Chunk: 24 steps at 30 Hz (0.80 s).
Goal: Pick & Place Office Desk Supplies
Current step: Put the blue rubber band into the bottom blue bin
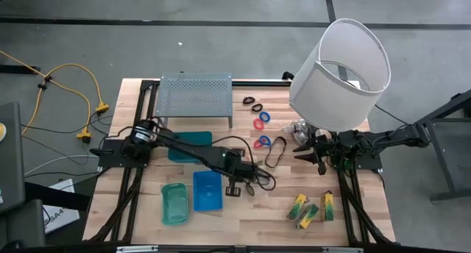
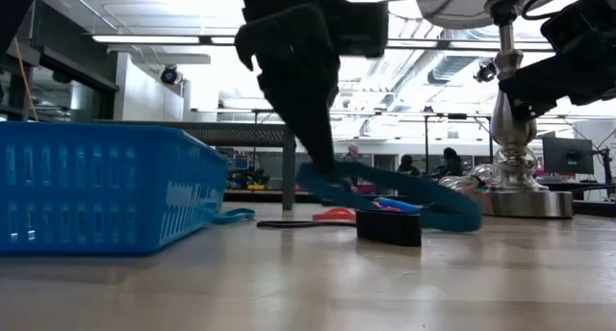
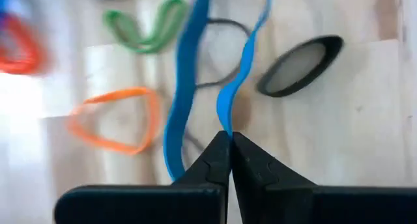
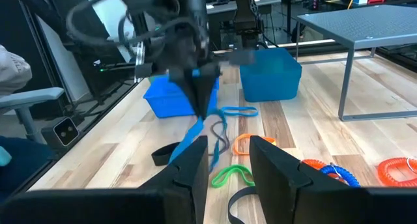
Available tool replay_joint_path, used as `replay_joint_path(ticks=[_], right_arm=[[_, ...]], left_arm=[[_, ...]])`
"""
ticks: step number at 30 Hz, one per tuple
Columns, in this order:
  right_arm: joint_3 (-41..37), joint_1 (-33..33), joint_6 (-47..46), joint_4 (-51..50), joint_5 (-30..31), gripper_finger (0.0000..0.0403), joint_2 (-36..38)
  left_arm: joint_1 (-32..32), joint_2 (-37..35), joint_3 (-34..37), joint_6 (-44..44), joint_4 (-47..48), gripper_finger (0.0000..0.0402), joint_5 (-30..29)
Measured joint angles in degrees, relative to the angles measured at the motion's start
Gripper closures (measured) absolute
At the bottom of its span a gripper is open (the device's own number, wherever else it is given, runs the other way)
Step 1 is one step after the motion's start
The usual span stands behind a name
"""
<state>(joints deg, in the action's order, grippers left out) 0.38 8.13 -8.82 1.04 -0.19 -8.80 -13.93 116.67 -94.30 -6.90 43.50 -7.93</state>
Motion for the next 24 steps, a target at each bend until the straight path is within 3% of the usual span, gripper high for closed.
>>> replay_joint_path(ticks=[14,24], right_arm=[[0.00,0.01,0.00,-0.02,0.00,0.0302,0.00],[0.01,0.01,0.01,0.00,0.00,0.0302,0.00]], left_arm=[[0.37,-10.42,-0.05,-0.50,9.90,0.0400,-6.14],[4.15,-19.71,-0.07,-3.13,18.62,0.0401,-7.14]])
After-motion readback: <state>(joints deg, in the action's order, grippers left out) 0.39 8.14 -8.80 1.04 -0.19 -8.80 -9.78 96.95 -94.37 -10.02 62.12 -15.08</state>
